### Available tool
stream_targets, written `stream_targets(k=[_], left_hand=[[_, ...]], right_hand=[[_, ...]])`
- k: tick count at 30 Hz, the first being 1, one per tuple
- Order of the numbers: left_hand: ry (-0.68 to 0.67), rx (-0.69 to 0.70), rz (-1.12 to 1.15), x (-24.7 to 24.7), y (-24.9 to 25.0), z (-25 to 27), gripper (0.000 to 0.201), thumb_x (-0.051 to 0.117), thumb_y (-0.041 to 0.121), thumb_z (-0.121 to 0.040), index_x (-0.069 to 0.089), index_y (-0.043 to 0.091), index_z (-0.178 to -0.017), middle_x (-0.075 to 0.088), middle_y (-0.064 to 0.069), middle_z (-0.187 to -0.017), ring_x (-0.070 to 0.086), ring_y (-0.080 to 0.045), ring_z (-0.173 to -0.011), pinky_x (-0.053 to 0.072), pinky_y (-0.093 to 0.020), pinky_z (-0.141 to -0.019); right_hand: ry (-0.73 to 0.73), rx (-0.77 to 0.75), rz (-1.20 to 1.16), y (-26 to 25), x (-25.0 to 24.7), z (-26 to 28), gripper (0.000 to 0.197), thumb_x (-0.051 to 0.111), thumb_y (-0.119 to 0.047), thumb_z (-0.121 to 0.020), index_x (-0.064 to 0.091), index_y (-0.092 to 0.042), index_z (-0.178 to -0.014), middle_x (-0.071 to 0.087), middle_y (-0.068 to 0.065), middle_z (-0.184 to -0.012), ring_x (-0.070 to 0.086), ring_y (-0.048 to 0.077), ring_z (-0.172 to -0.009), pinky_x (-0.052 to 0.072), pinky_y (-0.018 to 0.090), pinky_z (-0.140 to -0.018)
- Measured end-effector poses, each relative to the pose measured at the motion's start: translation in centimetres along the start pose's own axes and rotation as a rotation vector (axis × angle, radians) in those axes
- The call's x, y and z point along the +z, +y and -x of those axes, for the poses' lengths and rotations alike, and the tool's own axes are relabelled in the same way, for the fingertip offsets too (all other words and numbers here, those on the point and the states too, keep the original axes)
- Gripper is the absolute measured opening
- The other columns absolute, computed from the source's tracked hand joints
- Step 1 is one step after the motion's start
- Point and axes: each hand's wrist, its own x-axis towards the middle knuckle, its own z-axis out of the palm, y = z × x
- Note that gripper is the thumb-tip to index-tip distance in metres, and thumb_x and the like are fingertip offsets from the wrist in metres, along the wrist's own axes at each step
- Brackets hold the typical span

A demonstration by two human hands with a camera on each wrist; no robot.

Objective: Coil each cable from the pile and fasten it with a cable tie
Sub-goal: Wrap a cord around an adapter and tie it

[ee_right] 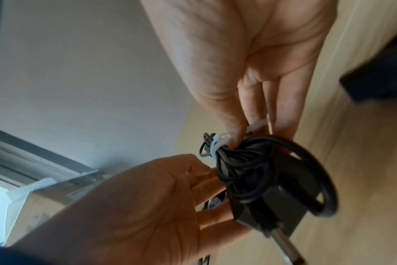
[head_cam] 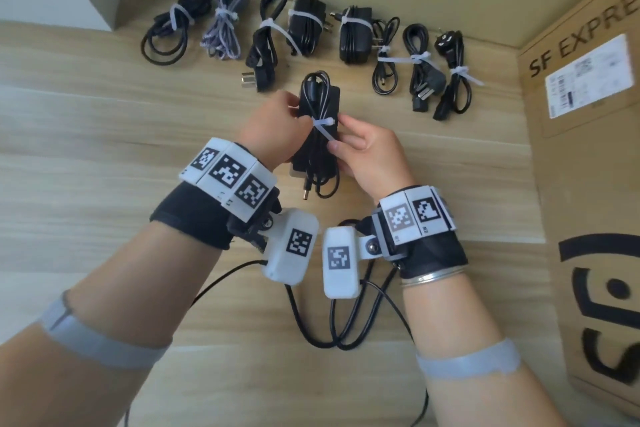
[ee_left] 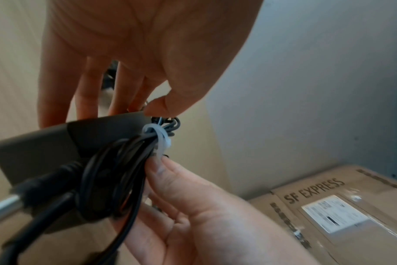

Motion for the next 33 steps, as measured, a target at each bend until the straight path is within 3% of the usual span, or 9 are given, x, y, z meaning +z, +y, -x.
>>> stream_targets(k=[3, 7, 10, 14, 22, 25, 27, 30, 33], left_hand=[[-0.04, 0.061, -0.03, 2.7, 3.2, 0.2, 0.037, 0.045, 0.014, -0.089, 0.048, 0.008, -0.125, 0.059, -0.013, -0.116, 0.059, -0.029, -0.103, 0.054, -0.045, -0.086], [-0.132, 0.171, -0.078, 7.3, 7.8, 0.2, 0.035, 0.045, 0.014, -0.089, 0.05, 0.01, -0.123, 0.06, -0.009, -0.119, 0.059, -0.026, -0.106, 0.051, -0.044, -0.091], [-0.213, 0.257, -0.091, 10.6, 11.1, 0.0, 0.034, 0.044, 0.014, -0.086, 0.055, 0.013, -0.119, 0.063, -0.008, -0.115, 0.06, -0.026, -0.104, 0.051, -0.043, -0.091], [-0.282, 0.317, -0.101, 14.7, 14.6, -0.8, 0.033, 0.046, 0.017, -0.087, 0.057, 0.011, -0.118, 0.064, -0.01, -0.111, 0.062, -0.027, -0.101, 0.052, -0.043, -0.089], [-0.315, 0.177, 0.131, 20.8, 16.2, -5.5, 0.051, 0.052, 0.026, -0.069, 0.05, 0.013, -0.119, 0.06, -0.006, -0.116, 0.058, -0.023, -0.107, 0.048, -0.043, -0.096], [-0.313, 0.147, 0.207, 22.2, 15.4, -7.5, 0.044, 0.053, 0.025, -0.072, 0.052, 0.017, -0.115, 0.058, -0.007, -0.118, 0.056, -0.024, -0.111, 0.045, -0.043, -0.099], [-0.309, 0.14, 0.245, 22.7, 15.2, -8.3, 0.031, 0.05, 0.027, -0.064, 0.051, 0.026, -0.095, 0.058, -0.004, -0.106, 0.058, -0.023, -0.098, 0.049, -0.037, -0.086], [-0.313, 0.176, 0.278, 23.1, 14.8, -9.3, 0.014, 0.052, 0.016, -0.077, 0.041, 0.025, -0.079, 0.049, -0.001, -0.083, 0.043, -0.013, -0.064, 0.034, -0.024, -0.056], [-0.318, 0.222, 0.251, 23.6, 14.3, -10.5, 0.014, 0.051, 0.013, -0.082, 0.041, 0.022, -0.081, 0.047, -0.003, -0.08, 0.041, -0.012, -0.063, 0.036, -0.021, -0.057]], right_hand=[[0.084, -0.006, -0.02, -0.4, -3.8, 0.8, 0.053, 0.059, -0.004, -0.088, 0.044, -0.016, -0.138, 0.071, -0.001, -0.099, 0.064, 0.014, -0.104, 0.05, 0.041, -0.096], [0.212, -0.001, -0.022, -0.8, -9.8, 1.5, 0.056, 0.061, -0.007, -0.087, 0.042, -0.015, -0.139, 0.069, 0.002, -0.104, 0.06, 0.018, -0.112, 0.048, 0.042, -0.099], [0.278, -0.006, -0.023, -0.8, -14.3, 1.5, 0.054, 0.058, -0.005, -0.089, 0.042, -0.014, -0.14, 0.064, 0.008, -0.121, 0.062, 0.017, -0.109, 0.051, 0.041, -0.095], [0.35, -0.013, 0.006, -0.8, -19.5, 0.8, 0.053, 0.055, -0.003, -0.091, 0.04, -0.014, -0.14, 0.062, 0.007, -0.125, 0.062, 0.017, -0.108, 0.051, 0.038, -0.094], [0.437, -0.01, 0.11, 0.1, -24.9, -3.5, 0.049, 0.052, -0.004, -0.092, 0.042, -0.013, -0.139, 0.056, 0.006, -0.132, 0.056, 0.018, -0.119, 0.046, 0.043, -0.101], [0.444, -0.01, 0.174, 0.7, -25.3, -5.6, 0.045, 0.05, -0.005, -0.093, 0.047, -0.016, -0.137, 0.057, 0.002, -0.132, 0.055, 0.015, -0.12, 0.045, 0.04, -0.102], [0.443, -0.024, 0.215, 1.0, -25.4, -6.8, 0.043, 0.049, -0.004, -0.094, 0.049, -0.015, -0.135, 0.058, 0.001, -0.131, 0.054, 0.012, -0.12, 0.043, 0.034, -0.103], [0.439, -0.032, 0.247, 1.7, -25.2, -8.3, 0.04, 0.048, -0.003, -0.094, 0.054, -0.017, -0.131, 0.061, -0.001, -0.126, 0.056, 0.01, -0.117, 0.041, 0.028, -0.103], [0.418, -0.006, 0.319, 2.4, -25.2, -9.6, 0.039, 0.046, -0.006, -0.095, 0.056, -0.021, -0.129, 0.064, -0.002, -0.122, 0.057, 0.012, -0.113, 0.043, 0.031, -0.101]])
